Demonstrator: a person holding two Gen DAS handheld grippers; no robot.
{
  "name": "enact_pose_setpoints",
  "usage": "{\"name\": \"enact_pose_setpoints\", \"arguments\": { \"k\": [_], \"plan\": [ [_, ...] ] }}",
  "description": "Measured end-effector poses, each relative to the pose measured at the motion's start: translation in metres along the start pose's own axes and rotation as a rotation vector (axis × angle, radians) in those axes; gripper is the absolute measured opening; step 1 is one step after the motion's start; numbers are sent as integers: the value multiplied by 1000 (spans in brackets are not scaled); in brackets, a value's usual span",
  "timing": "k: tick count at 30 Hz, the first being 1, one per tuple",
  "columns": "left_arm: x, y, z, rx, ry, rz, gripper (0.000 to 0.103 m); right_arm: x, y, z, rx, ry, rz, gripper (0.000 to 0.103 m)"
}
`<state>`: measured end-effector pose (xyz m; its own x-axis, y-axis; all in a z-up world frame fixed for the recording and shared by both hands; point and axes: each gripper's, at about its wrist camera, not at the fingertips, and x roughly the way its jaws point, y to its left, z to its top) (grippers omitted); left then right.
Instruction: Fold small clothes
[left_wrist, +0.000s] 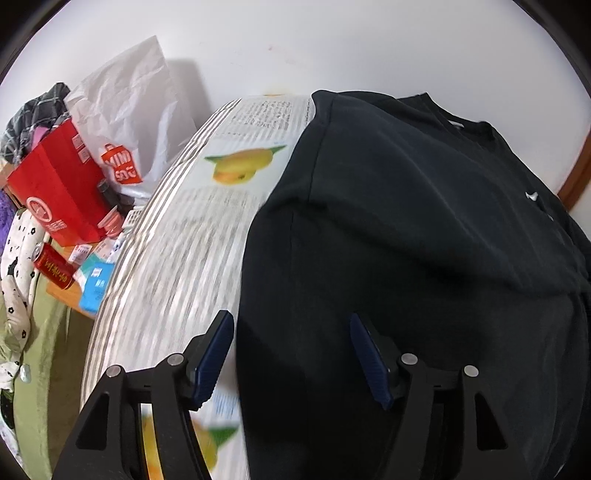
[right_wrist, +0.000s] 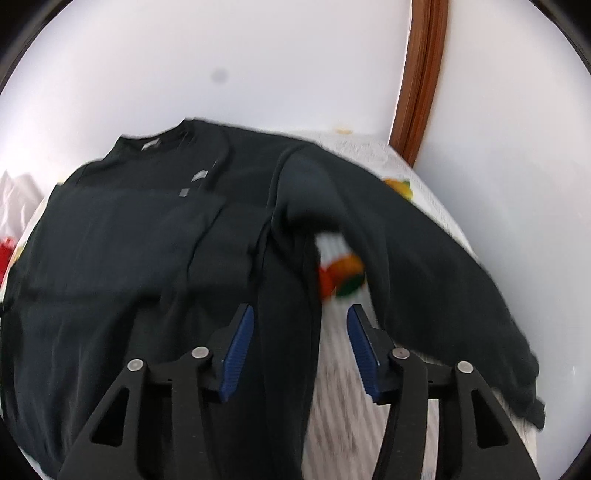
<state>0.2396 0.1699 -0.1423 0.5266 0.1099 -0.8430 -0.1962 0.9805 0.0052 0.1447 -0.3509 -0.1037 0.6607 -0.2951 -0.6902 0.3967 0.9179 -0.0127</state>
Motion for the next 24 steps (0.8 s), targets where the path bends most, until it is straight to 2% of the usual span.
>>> {"name": "enact_pose_setpoints", "arguments": {
  "k": [3,8,11,15,17,19,20,21,22,24],
  "plan": [
    [-11,6,-22,6,20,-14,64,-7,-3,-33,3,29,53,55],
    [-31,15,-62,15,22,-46,64,-17,-2,-71,3,49,80,55],
    [-40,19,-81,-2,3,-84,64,-21,-3,-90,12,58,103,55],
    [-51,14,-100,26,-13,-77,64,-27,-3,-108,19,61,105,55],
    [-57,11,-110,45,-24,-86,64,-30,-3,-118,24,48,115,52],
    [-61,9,-117,57,-35,-76,63,-33,-2,-125,15,26,115,40],
    [-63,9,-121,54,-41,-75,58,-35,1,-128,0,12,129,33],
    [-65,9,-123,53,-47,-77,48,-37,2,-130,-10,9,141,16],
    [-68,9,-125,53,-52,-81,42,-39,4,-131,-14,5,144,11],
    [-71,8,-129,53,-56,-119,11,-40,5,-132,-18,-2,133,10]
  ]
}}
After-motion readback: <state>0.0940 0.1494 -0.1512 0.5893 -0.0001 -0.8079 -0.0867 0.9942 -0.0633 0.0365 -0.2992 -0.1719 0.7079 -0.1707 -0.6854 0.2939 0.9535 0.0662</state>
